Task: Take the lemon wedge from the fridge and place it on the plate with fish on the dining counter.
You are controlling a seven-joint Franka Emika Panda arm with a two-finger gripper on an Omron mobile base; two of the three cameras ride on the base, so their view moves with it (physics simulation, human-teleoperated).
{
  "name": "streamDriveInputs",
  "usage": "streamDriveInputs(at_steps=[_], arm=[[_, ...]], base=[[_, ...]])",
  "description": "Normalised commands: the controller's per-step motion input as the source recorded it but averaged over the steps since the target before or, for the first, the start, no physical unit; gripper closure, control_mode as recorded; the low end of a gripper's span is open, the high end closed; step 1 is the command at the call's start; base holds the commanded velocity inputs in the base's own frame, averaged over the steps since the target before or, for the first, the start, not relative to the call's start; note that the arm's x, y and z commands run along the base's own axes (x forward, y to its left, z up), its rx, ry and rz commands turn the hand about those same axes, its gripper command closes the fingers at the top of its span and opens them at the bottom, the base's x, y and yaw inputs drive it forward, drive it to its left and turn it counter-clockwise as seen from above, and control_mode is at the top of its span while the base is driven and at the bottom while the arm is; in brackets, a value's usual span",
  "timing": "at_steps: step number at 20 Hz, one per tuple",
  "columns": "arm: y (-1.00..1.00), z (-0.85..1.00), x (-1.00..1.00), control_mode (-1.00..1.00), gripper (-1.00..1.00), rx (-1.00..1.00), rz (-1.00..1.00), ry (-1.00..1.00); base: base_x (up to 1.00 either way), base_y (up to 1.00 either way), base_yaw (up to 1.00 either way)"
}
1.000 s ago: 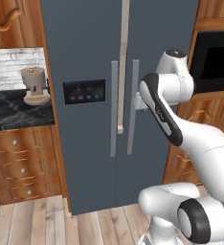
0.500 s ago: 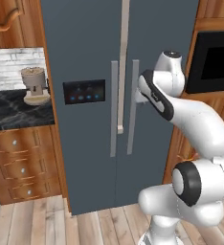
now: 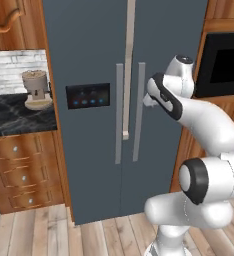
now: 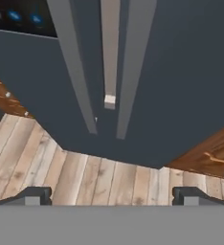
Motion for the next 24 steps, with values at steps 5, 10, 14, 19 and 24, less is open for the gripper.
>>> streamDriveInputs(at_steps=[5, 10, 14, 19, 24], arm=[[0.00, -0.21, 0.34, -1.00, -1.00, -0.01, -0.01, -0.28], [0.00, -0.01, 0.54, -1.00, -1.00, 0.00, -0.04, 0.00], [0.00, 0.00, 0.74, -1.00, -1.00, 0.00, -0.04, 0.01], [0.00, -0.16, 0.53, -1.00, -1.00, 0.04, -0.01, 0.00], [0.00, -0.42, 0.27, -1.00, -1.00, 0.06, 0.00, 0.00]], base=[[0.00, 0.00, 0.00], [0.00, 0.00, 0.00], [0.00, 0.00, 0.00], [0.00, 0.00, 0.00], [0.00, 0.00, 0.00]])
